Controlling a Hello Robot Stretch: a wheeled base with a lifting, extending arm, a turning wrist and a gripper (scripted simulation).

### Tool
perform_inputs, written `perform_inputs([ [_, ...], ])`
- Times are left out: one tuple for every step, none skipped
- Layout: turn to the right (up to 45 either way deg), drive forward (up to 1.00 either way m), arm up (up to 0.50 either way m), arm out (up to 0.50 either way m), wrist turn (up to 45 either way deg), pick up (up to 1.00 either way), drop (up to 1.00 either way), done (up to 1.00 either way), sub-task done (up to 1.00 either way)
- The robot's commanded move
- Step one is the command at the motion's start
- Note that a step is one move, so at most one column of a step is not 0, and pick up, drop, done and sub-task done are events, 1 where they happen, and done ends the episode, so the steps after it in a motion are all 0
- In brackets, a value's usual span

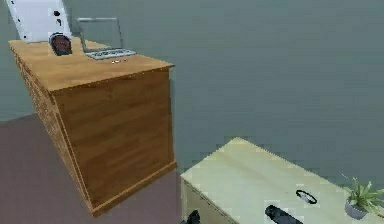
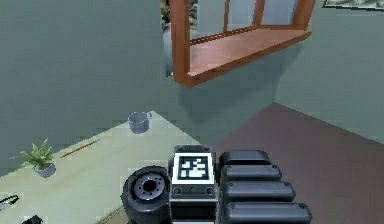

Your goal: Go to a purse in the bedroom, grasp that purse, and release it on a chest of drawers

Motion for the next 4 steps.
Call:
perform_inputs([
  [9.0,0.00,0.00,0.00,0.0,0.00,0.00,0.00,0.00],
  [-12.0,0.00,0.00,0.00,0.0,0.00,0.00,0.00,0.00],
  [9.0,0.00,0.00,0.00,0.0,0.00,0.00,0.00,0.00],
  [39.0,0.00,0.00,0.00,0.0,0.00,0.00,0.00,0.00],
])
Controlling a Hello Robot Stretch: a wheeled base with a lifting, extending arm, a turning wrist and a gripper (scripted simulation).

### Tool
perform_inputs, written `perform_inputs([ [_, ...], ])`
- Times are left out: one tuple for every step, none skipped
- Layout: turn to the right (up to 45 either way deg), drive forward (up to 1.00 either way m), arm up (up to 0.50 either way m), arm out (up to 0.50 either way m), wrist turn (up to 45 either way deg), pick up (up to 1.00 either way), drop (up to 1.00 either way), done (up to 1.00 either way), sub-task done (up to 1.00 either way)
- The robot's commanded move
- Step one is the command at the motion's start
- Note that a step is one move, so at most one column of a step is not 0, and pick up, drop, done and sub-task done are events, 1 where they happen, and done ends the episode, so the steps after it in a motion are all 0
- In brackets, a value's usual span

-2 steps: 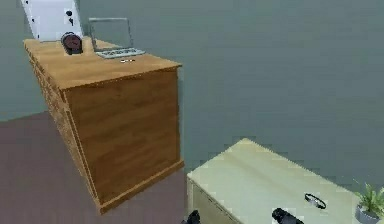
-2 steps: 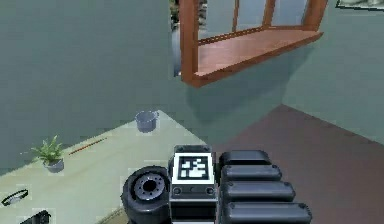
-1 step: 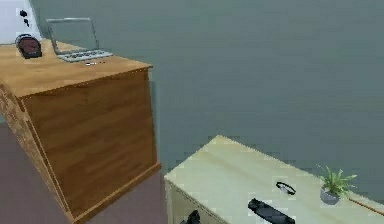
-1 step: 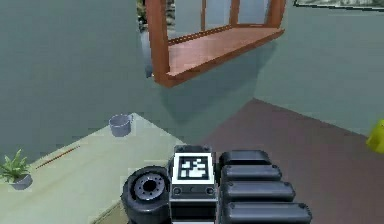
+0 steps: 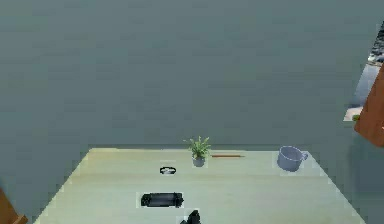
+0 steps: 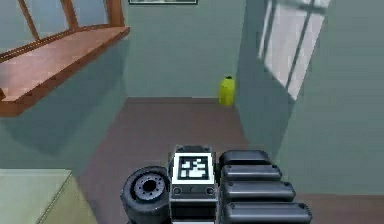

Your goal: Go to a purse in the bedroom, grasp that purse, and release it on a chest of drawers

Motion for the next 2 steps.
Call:
perform_inputs([
  [0.0,0.15,0.00,0.00,0.0,0.00,0.00,0.00,0.00],
  [-45.0,0.00,0.00,0.00,0.0,0.00,0.00,0.00,0.00],
])
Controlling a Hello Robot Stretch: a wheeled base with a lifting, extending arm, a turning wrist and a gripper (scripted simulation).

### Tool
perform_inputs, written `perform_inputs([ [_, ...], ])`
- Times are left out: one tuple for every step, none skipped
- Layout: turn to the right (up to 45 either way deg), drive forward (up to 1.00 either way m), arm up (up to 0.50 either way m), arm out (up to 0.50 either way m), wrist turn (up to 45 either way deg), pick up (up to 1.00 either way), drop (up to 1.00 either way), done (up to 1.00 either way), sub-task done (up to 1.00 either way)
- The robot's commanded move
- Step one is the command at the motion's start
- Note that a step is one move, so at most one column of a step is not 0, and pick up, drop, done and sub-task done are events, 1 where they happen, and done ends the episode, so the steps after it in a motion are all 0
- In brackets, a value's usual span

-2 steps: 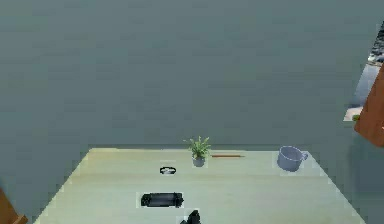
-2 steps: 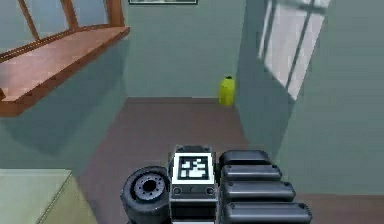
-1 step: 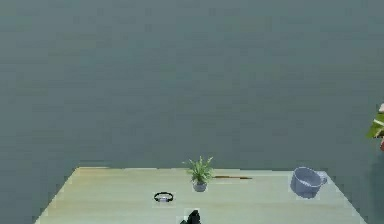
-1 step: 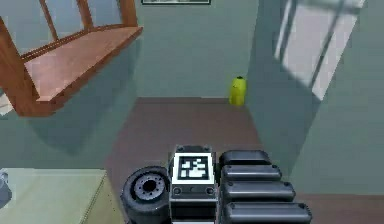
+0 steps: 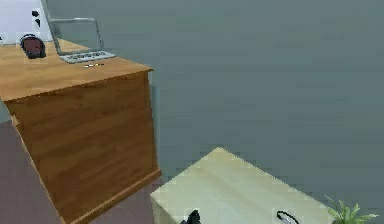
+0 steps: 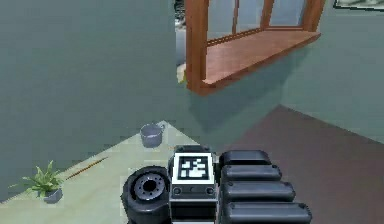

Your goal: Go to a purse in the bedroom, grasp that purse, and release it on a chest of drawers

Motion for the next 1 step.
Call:
perform_inputs([
  [-27.0,0.00,0.00,0.00,0.0,0.00,0.00,0.00,0.00],
])
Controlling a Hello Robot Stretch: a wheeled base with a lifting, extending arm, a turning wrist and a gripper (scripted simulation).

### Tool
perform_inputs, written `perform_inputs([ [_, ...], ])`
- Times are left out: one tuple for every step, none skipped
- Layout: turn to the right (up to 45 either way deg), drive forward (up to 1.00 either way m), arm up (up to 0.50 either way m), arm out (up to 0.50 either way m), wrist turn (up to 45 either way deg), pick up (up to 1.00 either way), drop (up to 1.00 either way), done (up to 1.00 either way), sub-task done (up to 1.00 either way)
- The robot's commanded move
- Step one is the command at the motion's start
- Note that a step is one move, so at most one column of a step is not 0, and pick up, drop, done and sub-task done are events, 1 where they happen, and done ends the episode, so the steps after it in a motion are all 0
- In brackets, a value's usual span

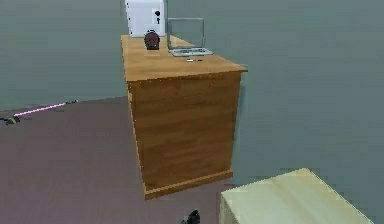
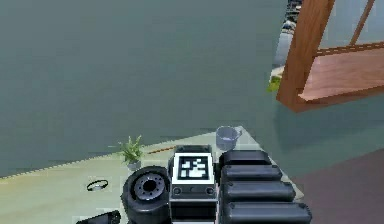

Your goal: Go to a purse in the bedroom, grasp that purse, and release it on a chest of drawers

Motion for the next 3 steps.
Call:
perform_inputs([
  [0.0,0.00,0.00,0.18,0.0,0.00,0.00,0.00,0.00],
  [0.0,0.00,0.00,0.00,45.0,0.00,0.00,0.00,0.00],
  [0.0,0.00,0.00,0.00,45.0,0.00,0.00,0.00,0.00],
])
